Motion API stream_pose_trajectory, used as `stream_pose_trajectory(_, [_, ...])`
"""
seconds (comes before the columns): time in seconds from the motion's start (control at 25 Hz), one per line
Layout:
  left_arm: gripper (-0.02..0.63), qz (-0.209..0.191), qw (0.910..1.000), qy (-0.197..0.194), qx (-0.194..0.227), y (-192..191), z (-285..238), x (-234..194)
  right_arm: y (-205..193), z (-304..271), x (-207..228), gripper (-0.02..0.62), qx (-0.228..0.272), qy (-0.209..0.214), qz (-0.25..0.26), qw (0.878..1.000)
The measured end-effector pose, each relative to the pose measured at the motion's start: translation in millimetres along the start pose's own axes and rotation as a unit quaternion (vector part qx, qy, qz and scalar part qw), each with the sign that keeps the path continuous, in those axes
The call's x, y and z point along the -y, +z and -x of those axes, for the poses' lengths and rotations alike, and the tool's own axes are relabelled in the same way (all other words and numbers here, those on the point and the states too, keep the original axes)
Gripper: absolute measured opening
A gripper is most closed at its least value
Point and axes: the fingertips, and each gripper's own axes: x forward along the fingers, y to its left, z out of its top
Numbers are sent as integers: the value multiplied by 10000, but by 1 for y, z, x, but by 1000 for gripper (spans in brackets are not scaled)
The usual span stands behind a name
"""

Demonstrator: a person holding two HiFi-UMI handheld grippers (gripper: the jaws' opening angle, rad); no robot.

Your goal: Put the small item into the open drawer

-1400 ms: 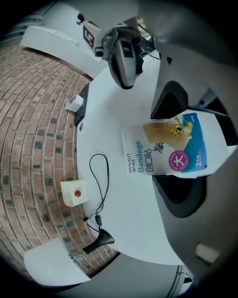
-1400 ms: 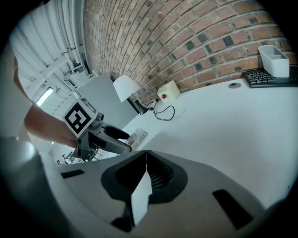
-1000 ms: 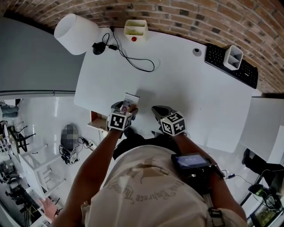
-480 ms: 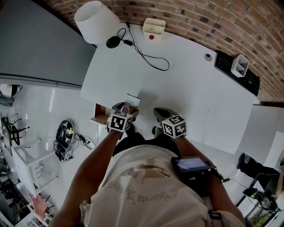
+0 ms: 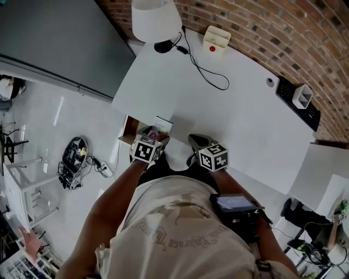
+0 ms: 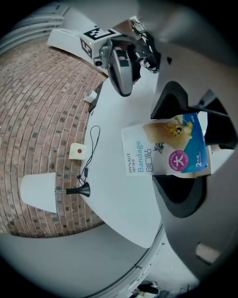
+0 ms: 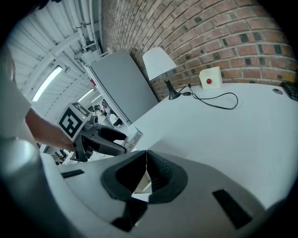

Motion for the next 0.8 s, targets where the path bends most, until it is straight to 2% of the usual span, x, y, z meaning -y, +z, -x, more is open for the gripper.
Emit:
stream_pose_trajectory(0.32, [377,167,9999,-7,-23,-56,22,-33,-12,-27,-50,6,-222,54,190,9996])
stream_pose_trajectory(0.8, [377,208,9997,-70,-137,-135,42,-72,-55,-64,-112,6,-461,-48,242,9986])
